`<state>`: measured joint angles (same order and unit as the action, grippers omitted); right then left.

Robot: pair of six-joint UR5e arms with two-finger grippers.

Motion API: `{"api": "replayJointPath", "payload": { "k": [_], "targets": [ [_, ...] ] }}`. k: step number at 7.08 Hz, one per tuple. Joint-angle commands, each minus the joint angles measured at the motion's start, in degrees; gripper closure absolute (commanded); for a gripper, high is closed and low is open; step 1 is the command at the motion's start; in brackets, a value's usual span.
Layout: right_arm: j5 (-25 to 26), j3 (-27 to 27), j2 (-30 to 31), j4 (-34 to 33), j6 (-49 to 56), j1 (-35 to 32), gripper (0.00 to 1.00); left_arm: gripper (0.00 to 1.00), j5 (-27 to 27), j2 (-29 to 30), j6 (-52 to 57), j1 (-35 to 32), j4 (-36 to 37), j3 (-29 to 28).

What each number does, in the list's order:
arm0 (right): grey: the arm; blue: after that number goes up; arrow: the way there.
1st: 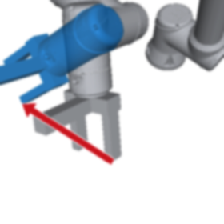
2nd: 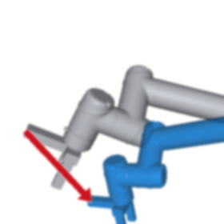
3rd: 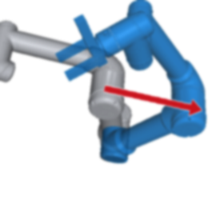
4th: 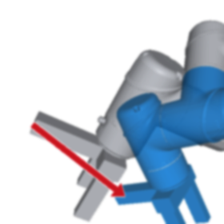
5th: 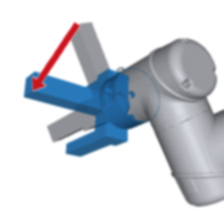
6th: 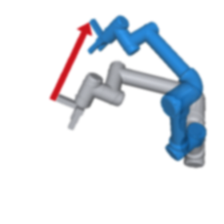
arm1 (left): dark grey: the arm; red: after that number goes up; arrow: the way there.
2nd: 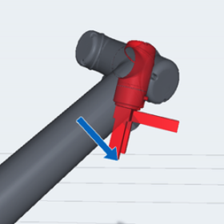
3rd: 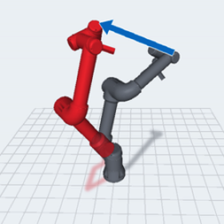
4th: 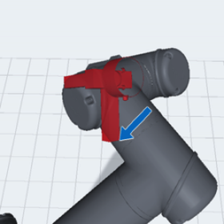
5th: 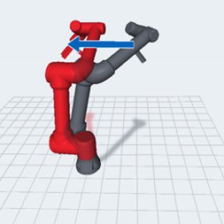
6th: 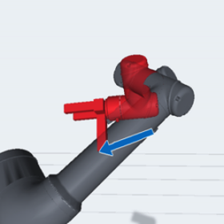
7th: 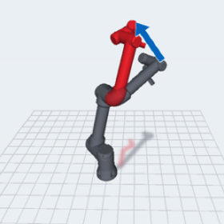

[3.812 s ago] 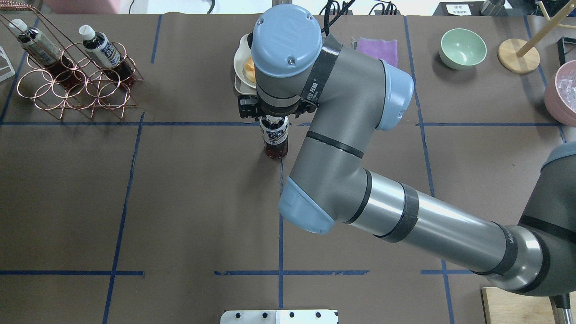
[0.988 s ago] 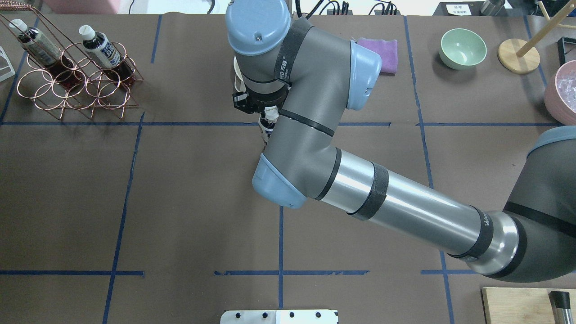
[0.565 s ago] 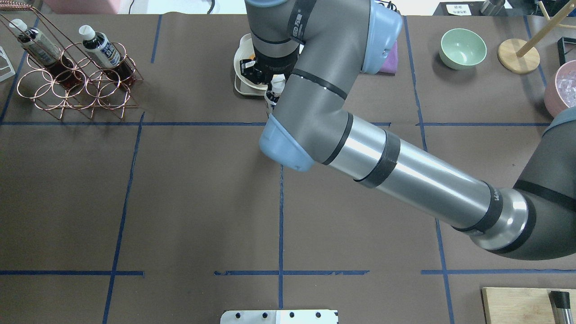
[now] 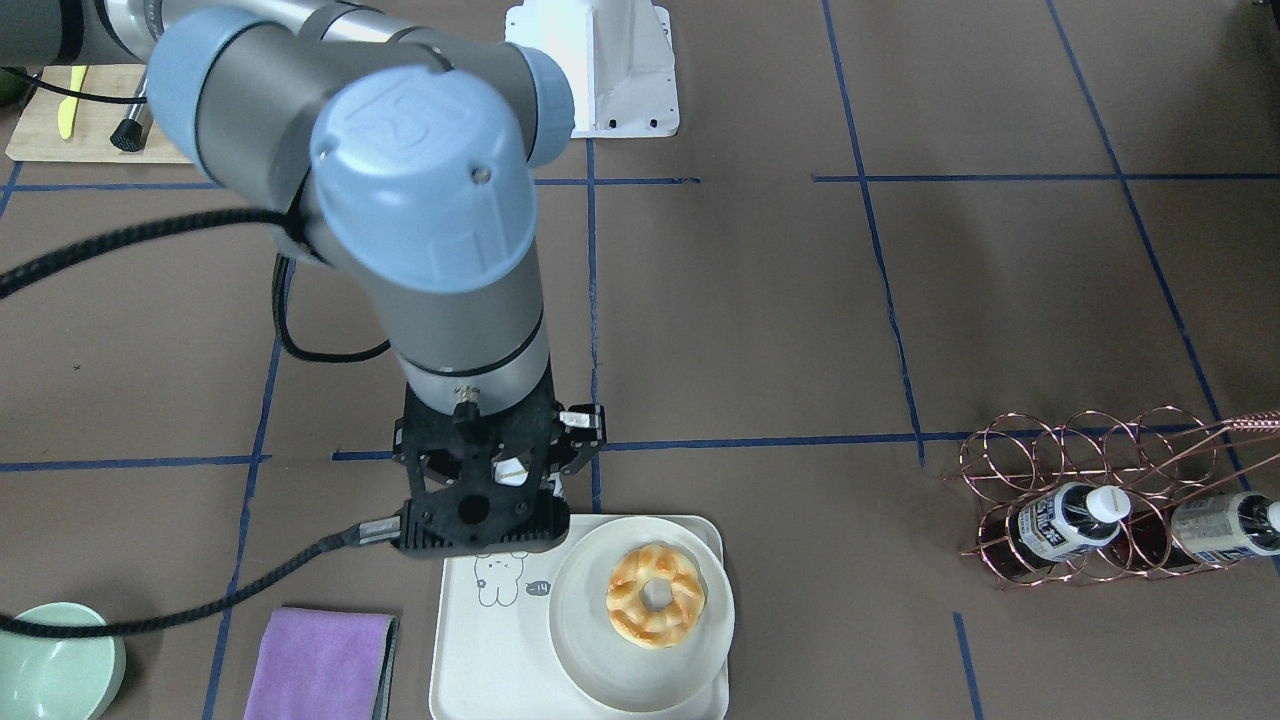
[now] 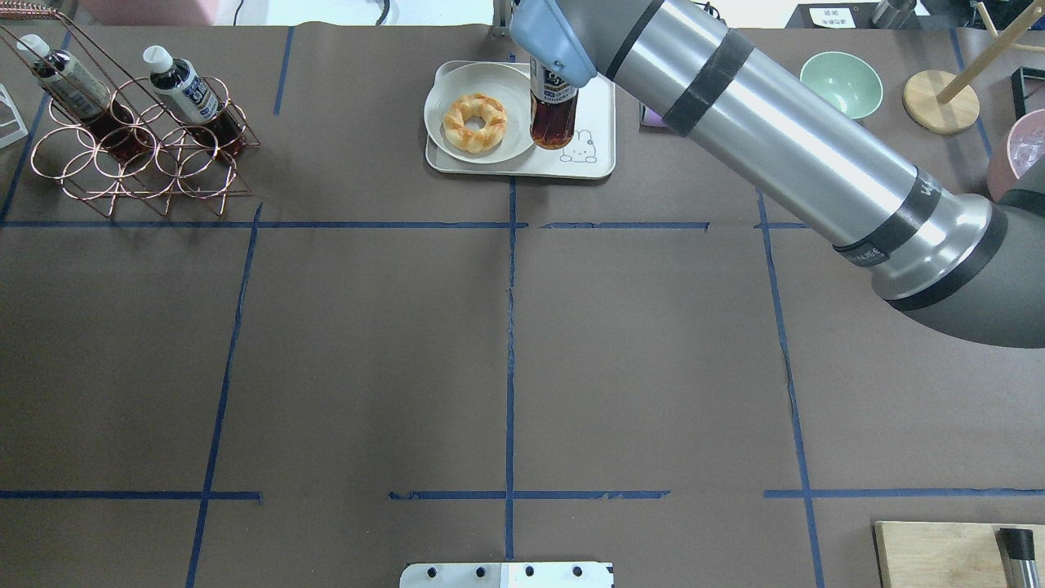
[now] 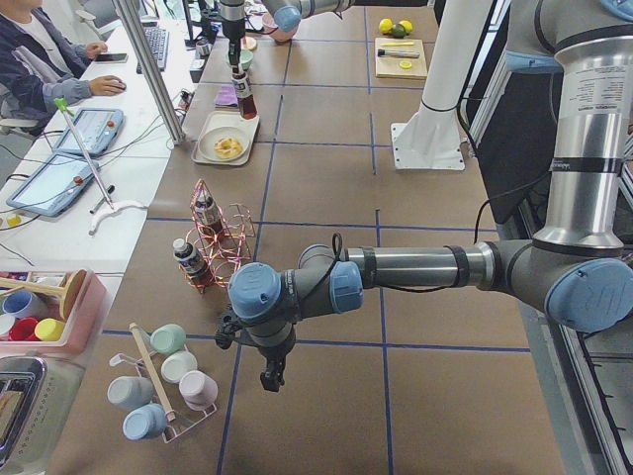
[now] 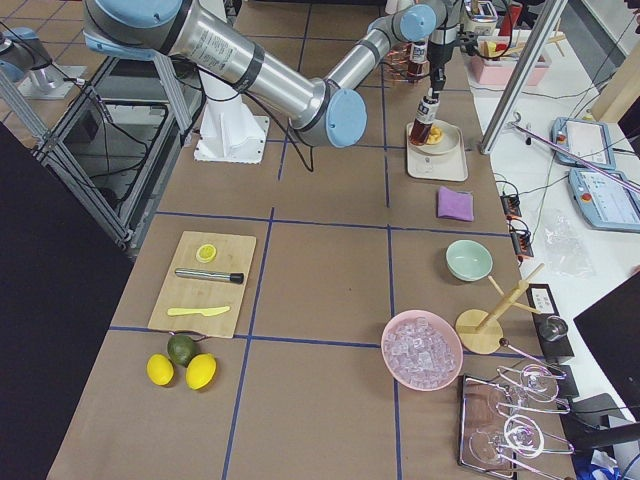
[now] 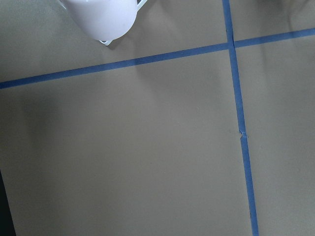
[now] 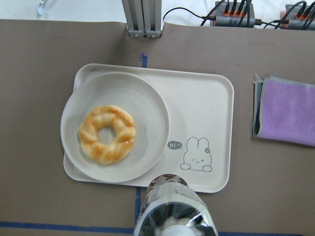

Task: Place tea on tray
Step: 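Lift the bottle and lower it onto the tray beside the donut plate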

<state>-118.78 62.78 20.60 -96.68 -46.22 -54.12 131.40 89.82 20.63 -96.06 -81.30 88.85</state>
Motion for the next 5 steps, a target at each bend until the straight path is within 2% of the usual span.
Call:
{"api": "replayJointPath", "payload": {
  "k": [1, 5],
  "targets": [
    [-0.6, -6.8, 0.0, 5.6, 1.0, -0.9, 1.00, 0.00, 0.0, 0.0, -0.1, 0.0, 0.0, 0.0],
    [-0.5, -6.9, 2.8, 8.1, 0.9, -0.7, 1.00, 0.00, 0.0, 0.5, -0.1, 0.0, 0.0, 0.1]
  ]
}}
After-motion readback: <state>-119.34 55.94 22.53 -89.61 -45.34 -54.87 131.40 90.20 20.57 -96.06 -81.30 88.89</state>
